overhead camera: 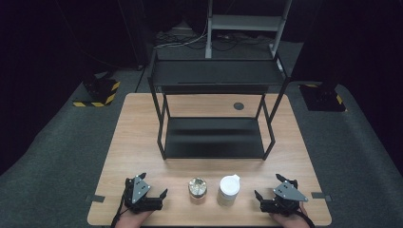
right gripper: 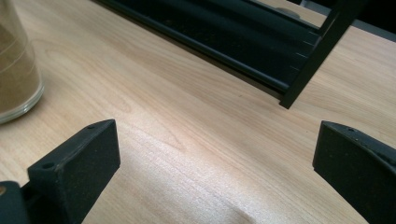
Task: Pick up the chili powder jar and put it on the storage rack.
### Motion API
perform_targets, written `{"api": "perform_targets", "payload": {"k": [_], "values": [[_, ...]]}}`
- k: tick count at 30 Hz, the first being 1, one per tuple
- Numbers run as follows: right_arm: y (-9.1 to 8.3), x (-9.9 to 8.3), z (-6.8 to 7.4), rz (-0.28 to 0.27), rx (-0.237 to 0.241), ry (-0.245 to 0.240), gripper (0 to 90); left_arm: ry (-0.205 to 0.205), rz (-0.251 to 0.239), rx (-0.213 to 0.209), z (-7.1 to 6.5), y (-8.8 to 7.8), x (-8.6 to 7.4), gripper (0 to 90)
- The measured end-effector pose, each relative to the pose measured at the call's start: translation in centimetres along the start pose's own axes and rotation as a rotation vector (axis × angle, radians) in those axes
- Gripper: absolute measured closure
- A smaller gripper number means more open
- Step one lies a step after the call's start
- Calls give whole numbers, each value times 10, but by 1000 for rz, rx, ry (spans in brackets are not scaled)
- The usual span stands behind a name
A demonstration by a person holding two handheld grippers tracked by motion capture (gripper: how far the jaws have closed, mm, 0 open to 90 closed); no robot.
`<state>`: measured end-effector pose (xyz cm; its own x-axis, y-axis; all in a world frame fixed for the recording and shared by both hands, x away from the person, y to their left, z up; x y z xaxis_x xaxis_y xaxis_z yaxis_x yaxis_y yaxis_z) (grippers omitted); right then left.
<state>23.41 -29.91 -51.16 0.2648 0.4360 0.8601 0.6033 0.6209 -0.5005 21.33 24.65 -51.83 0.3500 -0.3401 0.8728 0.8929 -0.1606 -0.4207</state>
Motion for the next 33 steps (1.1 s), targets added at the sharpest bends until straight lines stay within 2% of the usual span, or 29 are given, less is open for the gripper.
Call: {"api": "perform_targets", "payload": {"k": [4, 9, 22, 26, 29, 33], "values": [[1, 2, 0, 16, 1, -4, 0, 27, 17, 8, -3, 1, 3, 8], [2, 2, 0, 17, 0, -2, 0, 56, 15, 17, -7, 1, 3, 10], [2, 2, -1, 20, 9, 2, 0, 48, 1, 18, -6, -1, 1, 11], [1, 1, -1, 11, -1, 9, 0, 23, -10, 16, -3, -2, -1, 11], [0, 1, -1, 6, 1, 12, 0, 24, -24, 13, -3, -2, -2, 17], [-1, 0, -2, 1, 5, 18, 0, 26, -18, 15, -3, -2, -1, 17]]}}
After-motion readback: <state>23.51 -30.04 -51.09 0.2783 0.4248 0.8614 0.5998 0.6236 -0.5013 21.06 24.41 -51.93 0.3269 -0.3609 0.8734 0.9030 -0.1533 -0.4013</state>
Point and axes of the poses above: each handheld gripper's, and its own axes: y roughly forward along the jaws, x roughly out of its top, z roughly to its left, the point moved 6 cm from there along y, roughly forward along the jaws, and after that the axes turned 15 degrees about x, right-handed, at the moved point
